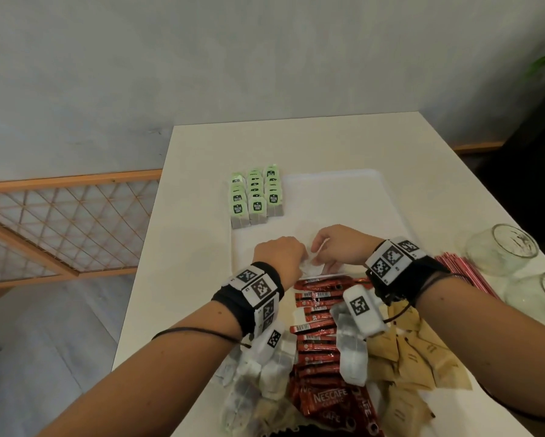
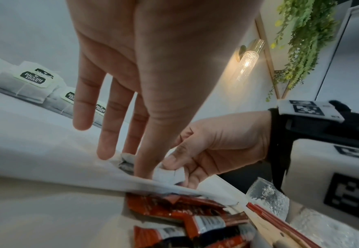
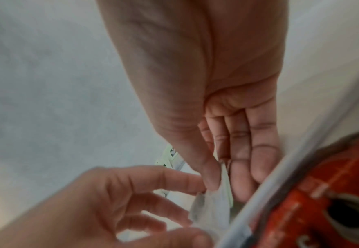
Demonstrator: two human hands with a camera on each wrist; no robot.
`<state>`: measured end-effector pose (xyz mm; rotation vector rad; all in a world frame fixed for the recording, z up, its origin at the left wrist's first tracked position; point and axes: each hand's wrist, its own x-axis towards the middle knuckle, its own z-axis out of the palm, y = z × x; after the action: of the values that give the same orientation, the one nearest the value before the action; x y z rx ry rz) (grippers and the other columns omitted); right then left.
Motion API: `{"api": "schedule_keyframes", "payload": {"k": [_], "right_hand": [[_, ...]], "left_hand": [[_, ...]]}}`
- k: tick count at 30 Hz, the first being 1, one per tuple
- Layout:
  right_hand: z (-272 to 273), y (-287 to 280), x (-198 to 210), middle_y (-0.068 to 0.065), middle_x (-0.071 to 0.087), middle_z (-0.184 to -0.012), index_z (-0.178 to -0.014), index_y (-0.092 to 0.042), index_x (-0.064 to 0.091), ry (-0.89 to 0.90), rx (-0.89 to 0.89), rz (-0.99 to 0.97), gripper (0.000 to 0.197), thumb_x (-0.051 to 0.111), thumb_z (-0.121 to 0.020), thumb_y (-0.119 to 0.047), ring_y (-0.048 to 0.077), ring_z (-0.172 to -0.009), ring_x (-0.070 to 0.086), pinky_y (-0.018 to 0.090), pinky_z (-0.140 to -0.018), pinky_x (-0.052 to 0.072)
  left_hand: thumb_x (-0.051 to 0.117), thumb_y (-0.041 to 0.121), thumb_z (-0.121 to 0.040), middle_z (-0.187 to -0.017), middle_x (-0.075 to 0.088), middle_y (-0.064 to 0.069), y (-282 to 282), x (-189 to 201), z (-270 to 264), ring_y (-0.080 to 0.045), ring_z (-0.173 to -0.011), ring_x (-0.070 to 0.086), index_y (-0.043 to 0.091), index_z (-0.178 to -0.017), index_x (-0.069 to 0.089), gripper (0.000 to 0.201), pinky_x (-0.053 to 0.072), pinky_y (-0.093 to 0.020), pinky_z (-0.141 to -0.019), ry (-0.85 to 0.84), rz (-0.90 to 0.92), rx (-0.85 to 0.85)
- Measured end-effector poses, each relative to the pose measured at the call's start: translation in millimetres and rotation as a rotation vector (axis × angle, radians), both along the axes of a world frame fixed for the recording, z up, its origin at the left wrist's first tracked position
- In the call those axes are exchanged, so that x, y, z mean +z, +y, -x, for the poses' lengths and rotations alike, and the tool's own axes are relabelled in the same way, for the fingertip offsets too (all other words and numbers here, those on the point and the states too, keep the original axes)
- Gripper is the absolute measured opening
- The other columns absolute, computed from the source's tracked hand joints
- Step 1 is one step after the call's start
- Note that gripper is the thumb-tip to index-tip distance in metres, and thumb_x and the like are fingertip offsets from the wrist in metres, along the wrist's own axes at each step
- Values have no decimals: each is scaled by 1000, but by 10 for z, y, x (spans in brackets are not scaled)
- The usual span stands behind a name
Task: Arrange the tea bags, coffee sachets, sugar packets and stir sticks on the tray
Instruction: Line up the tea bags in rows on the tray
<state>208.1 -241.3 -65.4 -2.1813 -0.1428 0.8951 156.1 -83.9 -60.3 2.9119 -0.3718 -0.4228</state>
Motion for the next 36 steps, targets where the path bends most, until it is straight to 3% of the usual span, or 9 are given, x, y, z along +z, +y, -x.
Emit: {"api": "schedule_keyframes", "payload": {"k": [4, 7, 11, 15, 17, 20, 28, 32, 36], "right_hand": [[-70, 36, 81, 17, 68, -77, -105, -5, 56, 119, -189, -264, 23, 69, -86, -4, 22, -63, 67, 30, -67, 59], [-143, 86, 125, 12, 69, -85, -109, -2, 61, 173, -194, -497, 24, 68, -88, -11, 20, -74, 68, 30, -78, 59], [-253, 215, 46, 14, 67, -85, -105, 2, 65, 14, -173, -468, 23, 72, -84, -6, 15, -70, 65, 28, -78, 58], [-423, 377, -130, 7, 62, -70, -88, -2, 67, -151, -205, -326, 13, 75, -83, -10, 10, -57, 60, 22, -63, 55], [-527, 450, -213, 5, 61, -65, -80, -7, 63, -176, -237, -309, 12, 75, -83, -10, 13, -56, 59, 24, -60, 55], [-674, 562, -286, 5, 61, -64, -78, -11, 60, -239, -283, -292, 18, 77, -81, -10, 16, -56, 60, 28, -57, 55], [-798, 719, -266, 10, 68, -70, -87, -10, 58, -359, -260, -172, 22, 78, -80, -16, 20, -61, 64, 35, -65, 59], [-630, 619, -95, 1, 65, -80, -103, -14, 55, -348, -295, -179, 37, 81, -77, -24, 18, -67, 63, 35, -67, 57], [-215, 455, 110, 1, 66, -85, -103, -16, 62, -305, -177, -201, 29, 79, -79, -23, 15, -71, 64, 32, -70, 57]], "left_hand": [[51, 39, -96, -122, 61, 1, 76, 30, -18, -23, -111, 59, 24, -122, 61, 32, 45, -33, -84, -5, 114, 74], [39, 30, -101, -102, 64, -5, 207, 53, -115, -26, -93, 61, 17, -94, 58, 24, 39, -31, -69, -64, 223, 176], [42, 31, -101, -83, 56, -3, 388, 23, -284, -23, -77, 53, 14, -78, 46, 28, 35, -31, -63, -13, 300, 227], [52, 30, -94, -110, 61, 2, 567, -25, -456, -21, -102, 57, 20, -104, 63, 18, 46, -34, -81, -138, 170, 273], [55, 28, -93, -122, 55, 0, 681, -38, -561, -23, -113, 51, 23, -118, 61, 26, 42, -37, -91, -208, 71, 318], [58, 36, -92, -126, 53, -2, 806, -35, -708, -24, -118, 47, 24, -120, 59, 30, 37, -38, -97, -163, 19, 371], [60, 41, -90, -118, 61, 2, 859, 31, -835, -22, -109, 57, 26, -115, 58, 29, 38, -38, -97, -39, 7, 372], [65, 44, -86, -111, 62, 6, 891, 241, -640, -19, -103, 59, 27, -111, 59, 31, 48, -37, -92, 27, 198, 401], [70, 43, -84, -105, 66, 9, 957, 391, -262, -15, -100, 59, 28, -107, 61, 29, 46, -33, -85, 43, 305, 394]]}}
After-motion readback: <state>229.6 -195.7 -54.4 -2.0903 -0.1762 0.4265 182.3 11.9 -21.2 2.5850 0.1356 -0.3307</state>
